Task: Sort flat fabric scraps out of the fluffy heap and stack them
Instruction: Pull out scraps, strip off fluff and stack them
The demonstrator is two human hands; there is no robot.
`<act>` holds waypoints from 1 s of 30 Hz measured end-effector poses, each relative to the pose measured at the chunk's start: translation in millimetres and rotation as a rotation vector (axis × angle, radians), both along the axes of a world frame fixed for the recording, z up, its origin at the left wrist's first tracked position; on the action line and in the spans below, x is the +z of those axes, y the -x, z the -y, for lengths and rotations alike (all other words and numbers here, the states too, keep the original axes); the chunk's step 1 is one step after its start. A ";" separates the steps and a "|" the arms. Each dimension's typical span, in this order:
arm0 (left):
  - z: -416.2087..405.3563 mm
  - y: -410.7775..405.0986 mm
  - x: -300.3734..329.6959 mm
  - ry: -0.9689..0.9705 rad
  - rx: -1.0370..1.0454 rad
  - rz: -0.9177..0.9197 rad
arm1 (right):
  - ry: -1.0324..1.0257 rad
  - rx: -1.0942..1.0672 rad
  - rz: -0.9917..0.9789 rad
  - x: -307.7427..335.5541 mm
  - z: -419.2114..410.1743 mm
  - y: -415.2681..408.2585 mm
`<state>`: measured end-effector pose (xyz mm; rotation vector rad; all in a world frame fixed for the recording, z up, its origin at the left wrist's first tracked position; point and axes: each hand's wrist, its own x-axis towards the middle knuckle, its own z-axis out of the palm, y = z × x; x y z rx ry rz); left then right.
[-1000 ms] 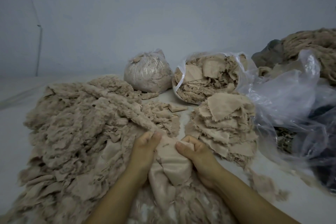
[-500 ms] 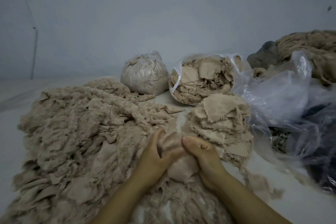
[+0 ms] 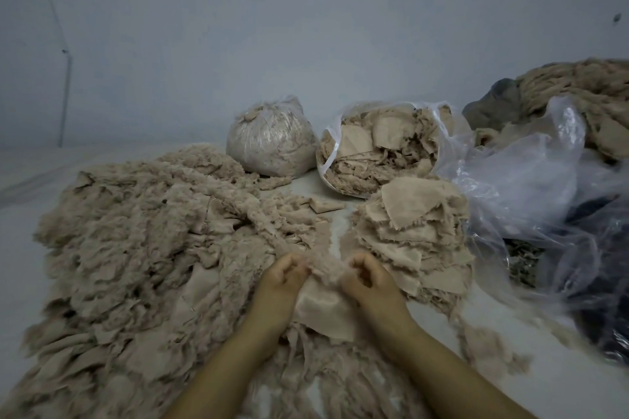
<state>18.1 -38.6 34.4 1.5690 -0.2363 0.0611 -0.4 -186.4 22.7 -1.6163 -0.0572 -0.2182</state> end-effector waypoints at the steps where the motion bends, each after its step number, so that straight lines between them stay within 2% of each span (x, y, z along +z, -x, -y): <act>1: -0.1 0.8 -0.7 -0.029 -0.040 0.019 | 0.023 0.041 -0.014 -2.5 1.2 -1.2; 3: 0.7 0.5 -2.2 -0.105 -0.097 0.060 | -0.010 0.047 0.010 -1.8 -1.2 0.2; 5: 0.7 -2.7 -1.9 -0.126 -0.074 0.090 | -0.181 -0.040 0.017 4.2 -4.8 0.7; 7: -5.0 -8.7 -1.1 0.004 0.048 0.058 | -0.369 -0.134 0.002 7.6 0.1 -3.1; 8: -10.7 -11.7 0.4 0.068 0.105 0.046 | -0.401 -0.172 -0.002 10.9 3.3 -3.9; 10: -19.7 -13.9 0.6 0.120 0.112 0.003 | -0.387 -0.165 0.001 13.5 7.7 -4.5; 14: -5.8 -3.0 -3.4 0.205 -0.276 -0.365 | -0.444 -0.054 -0.013 7.9 -3.9 -3.7; 16: 2.0 3.9 -5.5 0.130 -0.358 -0.401 | -0.404 -0.099 0.006 8.4 -5.8 -3.4; 19: 2.3 0.0 -2.9 0.204 -0.198 -0.384 | -0.367 -0.213 0.027 9.4 2.3 -6.7; 21: 0.0 -3.1 0.1 0.269 -0.121 -0.378 | -0.367 -0.214 0.031 7.7 4.1 -9.3; 26: 4.9 4.7 2.5 0.349 -0.182 -0.468 | -0.355 -0.151 0.063 6.6 -3.6 -7.6; 30: 4.0 1.6 0.9 0.302 -0.156 -0.399 | -0.340 -0.177 0.085 8.4 -3.7 -6.0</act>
